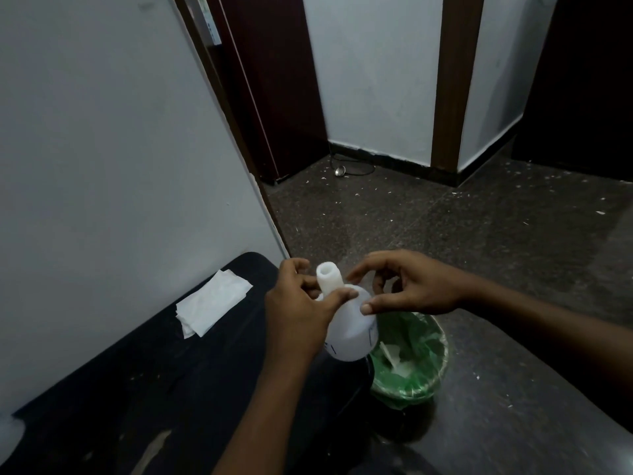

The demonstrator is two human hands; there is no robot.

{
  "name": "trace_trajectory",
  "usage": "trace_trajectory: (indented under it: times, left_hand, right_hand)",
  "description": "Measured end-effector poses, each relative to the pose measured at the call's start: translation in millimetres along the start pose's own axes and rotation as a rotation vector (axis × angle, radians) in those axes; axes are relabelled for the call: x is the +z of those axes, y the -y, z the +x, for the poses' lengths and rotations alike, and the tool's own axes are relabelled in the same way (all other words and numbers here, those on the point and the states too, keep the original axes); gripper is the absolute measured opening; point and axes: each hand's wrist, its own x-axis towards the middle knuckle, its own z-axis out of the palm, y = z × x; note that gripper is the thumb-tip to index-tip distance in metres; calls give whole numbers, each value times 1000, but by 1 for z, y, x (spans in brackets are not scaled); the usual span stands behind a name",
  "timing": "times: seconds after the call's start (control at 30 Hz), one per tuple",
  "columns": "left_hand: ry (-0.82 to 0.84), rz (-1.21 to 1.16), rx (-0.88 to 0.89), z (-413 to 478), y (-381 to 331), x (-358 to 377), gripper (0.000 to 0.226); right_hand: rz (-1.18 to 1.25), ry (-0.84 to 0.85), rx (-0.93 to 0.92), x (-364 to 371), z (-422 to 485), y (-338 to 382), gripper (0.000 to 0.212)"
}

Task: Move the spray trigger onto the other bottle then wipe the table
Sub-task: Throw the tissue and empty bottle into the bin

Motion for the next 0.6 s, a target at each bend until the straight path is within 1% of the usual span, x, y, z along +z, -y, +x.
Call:
trace_trajectory:
  times: [0.07, 0.17, 0.27, 0.33, 0.4, 0.47, 0.53, 0.6]
  left_hand:
    - [16, 17, 33, -5, 1, 8, 80]
    - [44, 49, 86, -11, 2, 18, 94]
    - [82, 49, 108, -11, -1, 24, 102]
    - [108, 55, 127, -11, -5, 29, 105]
    - [118, 46, 131, -10, -6, 31, 106]
    - [117, 40, 124, -7, -3, 30, 107]
    - [85, 64, 121, -3, 3, 23, 104]
    - [47, 86, 122, -1, 9, 13, 98]
  right_hand:
    - [20, -55, 14, 0, -4, -1, 44]
    - [-55, -102, 5, 4, -7, -4, 37]
    - [-56, -149, 20, 8, -7, -7, 44]
    - [-49, -168, 4, 7, -5, -10, 46]
    - [-63, -189, -16, 6, -3, -12, 40]
    - [-115, -232, -17, 4, -2, -18, 38]
    - [-172, -277, 8, 3, 0, -28, 35]
    - [-227, -298, 53, 3, 2, -43, 27]
